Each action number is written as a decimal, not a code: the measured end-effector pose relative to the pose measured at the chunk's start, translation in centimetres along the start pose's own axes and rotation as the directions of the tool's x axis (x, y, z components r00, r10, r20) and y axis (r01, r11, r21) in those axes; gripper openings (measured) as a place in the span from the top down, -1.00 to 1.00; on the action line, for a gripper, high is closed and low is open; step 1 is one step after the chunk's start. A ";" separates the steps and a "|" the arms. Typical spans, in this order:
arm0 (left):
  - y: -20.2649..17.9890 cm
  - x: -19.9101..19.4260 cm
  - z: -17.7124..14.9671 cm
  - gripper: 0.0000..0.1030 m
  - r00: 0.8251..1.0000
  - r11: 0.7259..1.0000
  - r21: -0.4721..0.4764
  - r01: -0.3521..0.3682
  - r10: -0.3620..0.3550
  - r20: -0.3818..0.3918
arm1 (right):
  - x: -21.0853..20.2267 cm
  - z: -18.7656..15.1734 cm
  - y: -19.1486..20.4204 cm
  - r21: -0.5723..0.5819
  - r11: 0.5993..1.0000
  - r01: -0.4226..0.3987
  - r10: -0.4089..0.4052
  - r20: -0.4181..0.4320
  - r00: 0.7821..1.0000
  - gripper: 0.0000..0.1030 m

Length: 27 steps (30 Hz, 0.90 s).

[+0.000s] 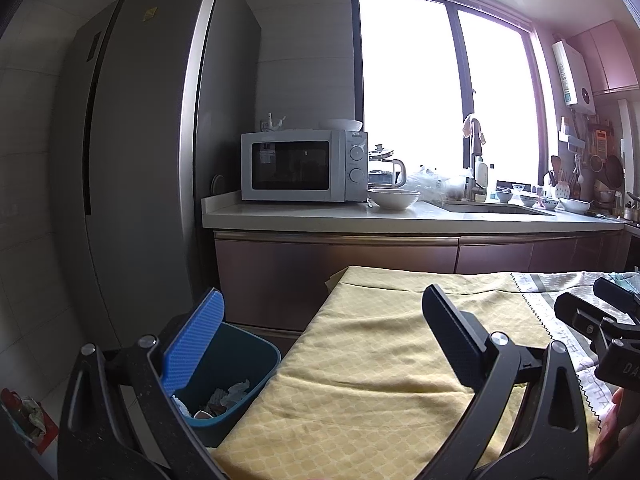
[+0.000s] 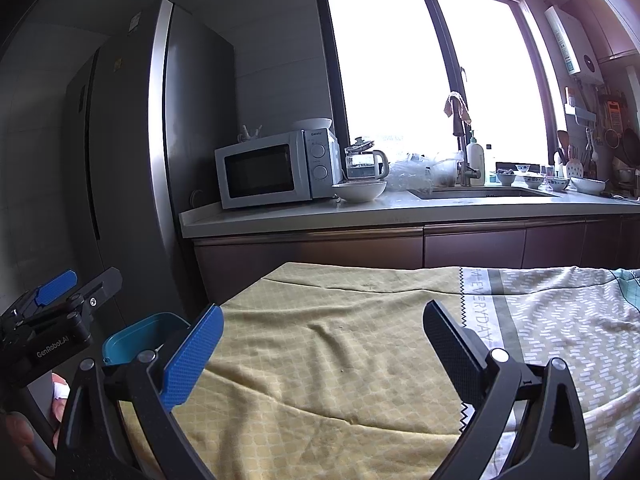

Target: Collect trash

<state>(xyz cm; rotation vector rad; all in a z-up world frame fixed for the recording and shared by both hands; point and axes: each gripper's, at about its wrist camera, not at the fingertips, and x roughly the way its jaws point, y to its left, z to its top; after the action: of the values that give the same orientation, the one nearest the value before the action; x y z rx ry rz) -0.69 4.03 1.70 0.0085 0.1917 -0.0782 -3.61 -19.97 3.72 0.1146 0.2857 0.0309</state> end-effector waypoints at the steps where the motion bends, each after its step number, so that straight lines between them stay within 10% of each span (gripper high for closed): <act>1: 0.0 0.0 0.0 -0.90 1.000 1.000 0.000 -0.001 0.001 0.000 | 0.0 0.0 0.0 0.000 1.000 0.000 0.000 -0.002 1.000 -0.87; 27: 0.2 0.1 -0.1 -0.90 1.000 1.000 0.006 -0.006 0.006 0.001 | 0.0 -0.3 0.5 0.007 1.000 0.008 -0.008 -0.004 1.000 -0.87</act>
<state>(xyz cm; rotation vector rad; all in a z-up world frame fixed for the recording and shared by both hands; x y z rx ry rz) -0.60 4.19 1.57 0.0146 0.1907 -0.0726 -3.70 -19.48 3.49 0.1201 0.2899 0.0218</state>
